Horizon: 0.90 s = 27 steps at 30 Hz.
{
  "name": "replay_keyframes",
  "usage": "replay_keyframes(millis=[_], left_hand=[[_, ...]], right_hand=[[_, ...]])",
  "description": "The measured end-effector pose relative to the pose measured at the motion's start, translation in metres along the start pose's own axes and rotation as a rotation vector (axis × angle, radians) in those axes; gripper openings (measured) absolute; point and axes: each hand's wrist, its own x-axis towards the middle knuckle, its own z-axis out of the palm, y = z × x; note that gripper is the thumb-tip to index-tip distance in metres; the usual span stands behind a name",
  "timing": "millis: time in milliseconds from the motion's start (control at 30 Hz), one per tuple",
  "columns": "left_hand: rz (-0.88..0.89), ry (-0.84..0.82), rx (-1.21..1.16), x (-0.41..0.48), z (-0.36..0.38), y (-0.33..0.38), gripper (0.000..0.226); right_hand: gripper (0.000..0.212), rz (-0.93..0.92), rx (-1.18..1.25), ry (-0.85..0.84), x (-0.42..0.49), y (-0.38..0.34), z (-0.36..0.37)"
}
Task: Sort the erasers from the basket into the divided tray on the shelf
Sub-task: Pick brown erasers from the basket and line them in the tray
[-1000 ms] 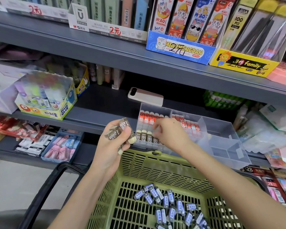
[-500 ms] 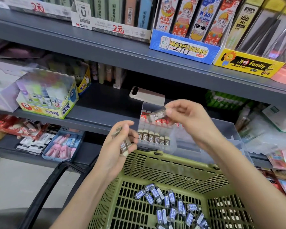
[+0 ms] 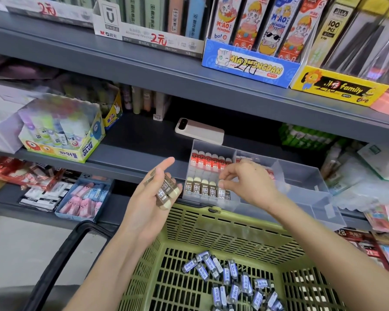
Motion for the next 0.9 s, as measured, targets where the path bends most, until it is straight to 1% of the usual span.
replay_keyframes(millis=[100, 200, 300, 367, 433, 467, 500, 567, 600, 633, 700, 733, 767, 833, 900], left_hand=[[0.006, -0.008, 0.079, -0.001, -0.002, 0.0, 0.032], [0.023, 0.011, 0.129, -0.002, -0.001, 0.0, 0.03], [0.062, 0.047, 0.2, -0.003, 0.001, 0.001, 0.028], [0.091, 0.068, 0.239, -0.004, 0.003, 0.001, 0.026], [0.11, 0.08, 0.269, -0.006, 0.004, 0.001, 0.023], [0.117, 0.078, 0.273, -0.006, 0.005, 0.001, 0.02], [0.127, 0.071, 0.275, -0.007, 0.007, 0.001, 0.017], [0.151, 0.045, 0.282, -0.008, 0.009, -0.001, 0.013], [0.162, 0.032, 0.285, -0.009, 0.01, -0.002, 0.011], [0.172, 0.02, 0.285, -0.01, 0.011, -0.002, 0.01], [0.196, -0.014, 0.292, -0.011, 0.011, -0.004, 0.012], [0.214, -0.04, 0.316, -0.012, 0.011, -0.005, 0.013], [0.231, -0.074, 0.355, -0.013, 0.011, -0.006, 0.015], [0.232, -0.129, 0.433, -0.016, 0.014, -0.009, 0.02], [0.211, -0.138, 0.503, -0.016, 0.015, -0.012, 0.026]], right_hand=[[0.02, -0.072, -0.126, 0.09, -0.001, 0.005, 0.004], [0.017, -0.152, -0.181, 0.147, -0.002, 0.004, 0.012], [0.011, -0.134, -0.199, 0.108, -0.002, 0.003, 0.014], [0.012, -0.104, -0.205, 0.085, -0.002, 0.002, 0.011], [0.015, -0.128, -0.21, 0.118, -0.005, -0.002, 0.006], [0.019, -0.15, -0.142, 0.15, -0.009, -0.006, 0.003], [0.022, -0.161, 0.005, 0.155, -0.016, -0.013, -0.001], [0.021, -0.179, 0.365, 0.07, -0.03, -0.032, -0.009], [0.02, -0.199, 0.45, 0.033, -0.037, -0.041, -0.009], [0.019, -0.216, 0.467, 0.03, -0.042, -0.049, -0.007], [0.01, -0.199, 0.517, 0.069, -0.048, -0.058, -0.003], [0.008, -0.166, 0.605, 0.094, -0.048, -0.06, -0.004], [0.01, -0.136, 0.719, 0.11, -0.047, -0.059, -0.006], [0.009, -0.095, 0.924, 0.091, -0.046, -0.055, -0.011], [0.007, -0.087, 0.99, 0.029, -0.045, -0.053, -0.016]])
